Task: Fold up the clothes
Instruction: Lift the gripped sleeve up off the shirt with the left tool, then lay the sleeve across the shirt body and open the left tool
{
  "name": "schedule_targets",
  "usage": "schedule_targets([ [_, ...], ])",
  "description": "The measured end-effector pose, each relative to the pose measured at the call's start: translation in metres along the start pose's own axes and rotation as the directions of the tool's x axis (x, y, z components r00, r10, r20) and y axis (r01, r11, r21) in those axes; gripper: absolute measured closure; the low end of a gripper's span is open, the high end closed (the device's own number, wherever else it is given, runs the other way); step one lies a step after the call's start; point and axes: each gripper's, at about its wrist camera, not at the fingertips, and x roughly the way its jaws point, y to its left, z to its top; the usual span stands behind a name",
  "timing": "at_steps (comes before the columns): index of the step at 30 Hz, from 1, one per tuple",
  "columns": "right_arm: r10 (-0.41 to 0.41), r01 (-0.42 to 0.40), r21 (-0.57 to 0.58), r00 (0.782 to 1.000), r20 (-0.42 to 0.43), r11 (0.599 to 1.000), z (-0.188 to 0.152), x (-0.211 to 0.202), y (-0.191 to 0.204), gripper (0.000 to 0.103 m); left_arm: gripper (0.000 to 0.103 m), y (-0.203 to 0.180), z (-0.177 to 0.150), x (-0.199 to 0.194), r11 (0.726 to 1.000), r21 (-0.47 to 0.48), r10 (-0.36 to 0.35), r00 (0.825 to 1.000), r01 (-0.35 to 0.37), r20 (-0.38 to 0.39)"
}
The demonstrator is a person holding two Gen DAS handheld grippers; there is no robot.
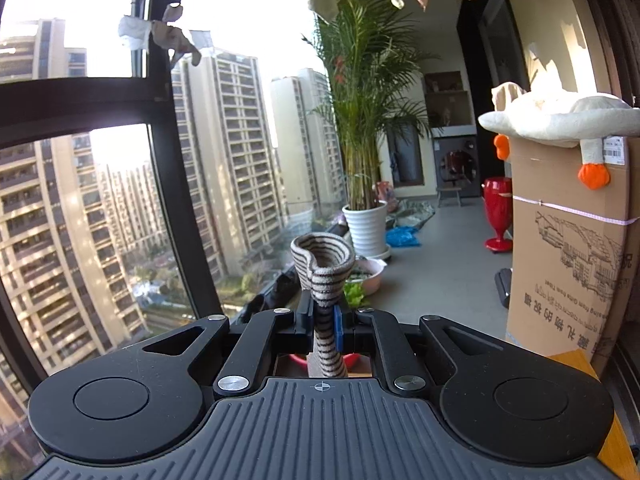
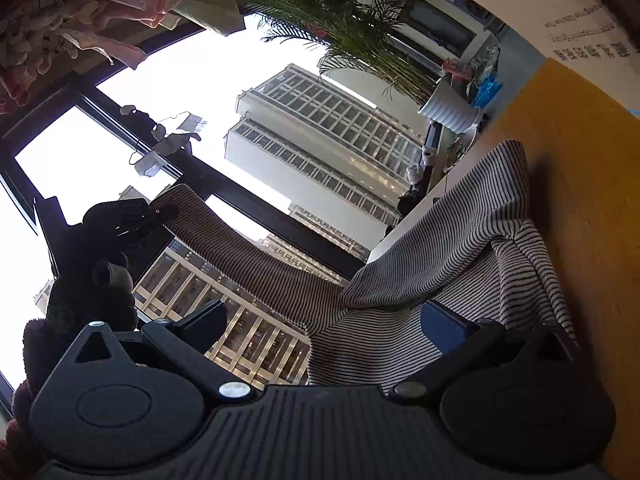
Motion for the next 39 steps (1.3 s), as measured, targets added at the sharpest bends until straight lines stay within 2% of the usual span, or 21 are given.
schedule_targets([
  [7, 0.046, -0.047, -0.043, 0.999, -0.022, 0.998, -0.002, 0.001, 0.009, 0.0, 0.092, -0.025, 0.002, -0.004, 0.998, 0.042, -0.049, 0.999, 0.049, -0.001],
  [13, 0.122, -0.127, -0.054, 0.988, -0.094, 0.99, -0.005, 0.005, 0.018, 0.0, 0.092, -0.036, -0.002, -0.004, 0.996, 0.052, -0.076, 0.997, 0.077, -0.018],
  [23, 0.103, -0.108, -0.058, 0.991, -0.083, 0.992, -0.005, 0.001, 0.018, 0.0, 0.092, -0.057, -0.002, 0.003, 0.988, 0.043, -0.145, 0.989, 0.147, -0.037],
  [30, 0.099, -0.104, -0.061, 0.992, -0.079, 0.993, -0.006, 0.0, 0.018, 0.0, 0.09, -0.094, -0.002, 0.001, 0.967, 0.066, -0.245, 0.969, 0.247, -0.039],
  [32, 0.098, -0.103, -0.06, 0.992, -0.077, 0.993, -0.006, 0.0, 0.018, 0.0, 0.078, -0.107, -0.002, -0.004, 0.955, 0.078, -0.284, 0.959, 0.285, -0.024],
  [33, 0.098, -0.103, -0.06, 0.992, -0.077, 0.993, -0.006, 0.0, 0.018, 0.0, 0.075, -0.113, -0.002, -0.007, 0.949, 0.088, -0.302, 0.953, 0.302, -0.009],
  [35, 0.096, -0.101, -0.06, 0.992, -0.077, 0.993, -0.006, 0.0, 0.018, 0.0, 0.053, -0.124, -0.001, -0.014, 0.937, 0.107, -0.335, 0.942, 0.332, 0.017],
  [39, 0.091, -0.095, -0.055, 0.993, -0.073, 0.994, -0.005, 0.0, 0.017, 0.0, 0.04, -0.139, -0.005, -0.026, 0.912, 0.142, -0.392, 0.919, 0.386, 0.023],
])
